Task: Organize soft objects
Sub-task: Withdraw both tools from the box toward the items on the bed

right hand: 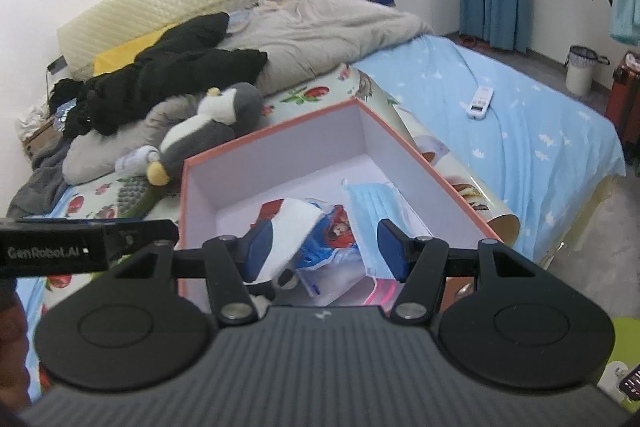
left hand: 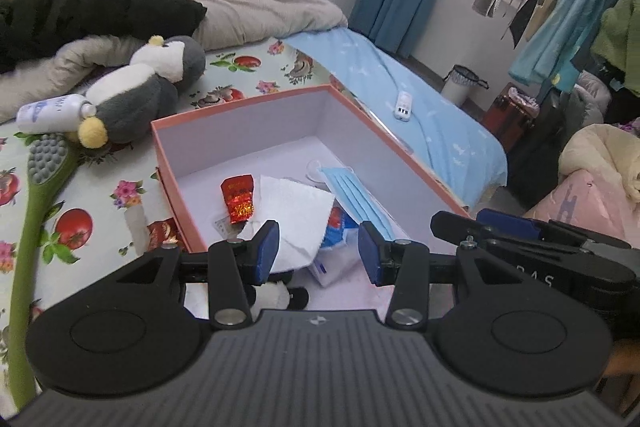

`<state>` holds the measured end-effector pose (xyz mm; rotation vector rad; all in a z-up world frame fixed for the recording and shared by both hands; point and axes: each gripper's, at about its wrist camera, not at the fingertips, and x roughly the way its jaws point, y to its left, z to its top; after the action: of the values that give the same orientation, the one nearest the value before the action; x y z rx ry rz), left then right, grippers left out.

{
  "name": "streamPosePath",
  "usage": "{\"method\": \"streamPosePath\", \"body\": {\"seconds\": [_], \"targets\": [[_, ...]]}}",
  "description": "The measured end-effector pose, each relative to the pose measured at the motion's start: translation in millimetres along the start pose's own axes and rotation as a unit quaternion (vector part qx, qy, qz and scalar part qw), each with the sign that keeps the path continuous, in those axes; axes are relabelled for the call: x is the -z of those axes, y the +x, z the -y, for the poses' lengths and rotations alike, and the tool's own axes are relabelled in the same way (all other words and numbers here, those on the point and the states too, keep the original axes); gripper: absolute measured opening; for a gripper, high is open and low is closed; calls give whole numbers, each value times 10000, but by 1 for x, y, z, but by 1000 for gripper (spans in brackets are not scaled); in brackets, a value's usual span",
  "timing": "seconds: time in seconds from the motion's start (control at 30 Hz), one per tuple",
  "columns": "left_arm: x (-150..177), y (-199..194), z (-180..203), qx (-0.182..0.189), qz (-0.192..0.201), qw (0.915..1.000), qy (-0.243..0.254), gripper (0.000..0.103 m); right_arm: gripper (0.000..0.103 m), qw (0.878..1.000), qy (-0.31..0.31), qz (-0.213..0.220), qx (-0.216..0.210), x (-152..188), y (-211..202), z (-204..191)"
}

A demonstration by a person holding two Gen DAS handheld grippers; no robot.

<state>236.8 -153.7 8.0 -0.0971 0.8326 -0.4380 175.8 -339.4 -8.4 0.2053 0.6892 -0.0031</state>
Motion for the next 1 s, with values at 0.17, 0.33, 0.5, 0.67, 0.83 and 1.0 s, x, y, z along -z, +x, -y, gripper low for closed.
{"method": "streamPosePath", "body": {"seconds": [0.17, 0.33, 0.5, 0.67, 0.83, 1.0], "targets": [[20, -38, 3, 54, 144, 9999, -13, 50, 60, 9999, -87, 141, -43, 11, -32, -15], [41, -69, 2, 54, 243, 9997, -46, 50, 60, 9997, -126, 182, -88, 27, -56, -28], [59, -93, 3, 30, 325, 9994, -83, 50, 60, 9993, -291, 208, -133, 42, -76, -41], [75, -114, 2, -53, 436, 9988, -223, 50, 61, 9981, -506, 261, -238, 51, -90, -48], [85, -128, -2, -234, 442, 9982, -343, 50, 61, 9962, -723, 328, -365, 58, -98, -55], [99, -140, -15, -367, 445, 9971, -494, 50, 61, 9948, -848, 332, -461, 68, -101, -64]]}}
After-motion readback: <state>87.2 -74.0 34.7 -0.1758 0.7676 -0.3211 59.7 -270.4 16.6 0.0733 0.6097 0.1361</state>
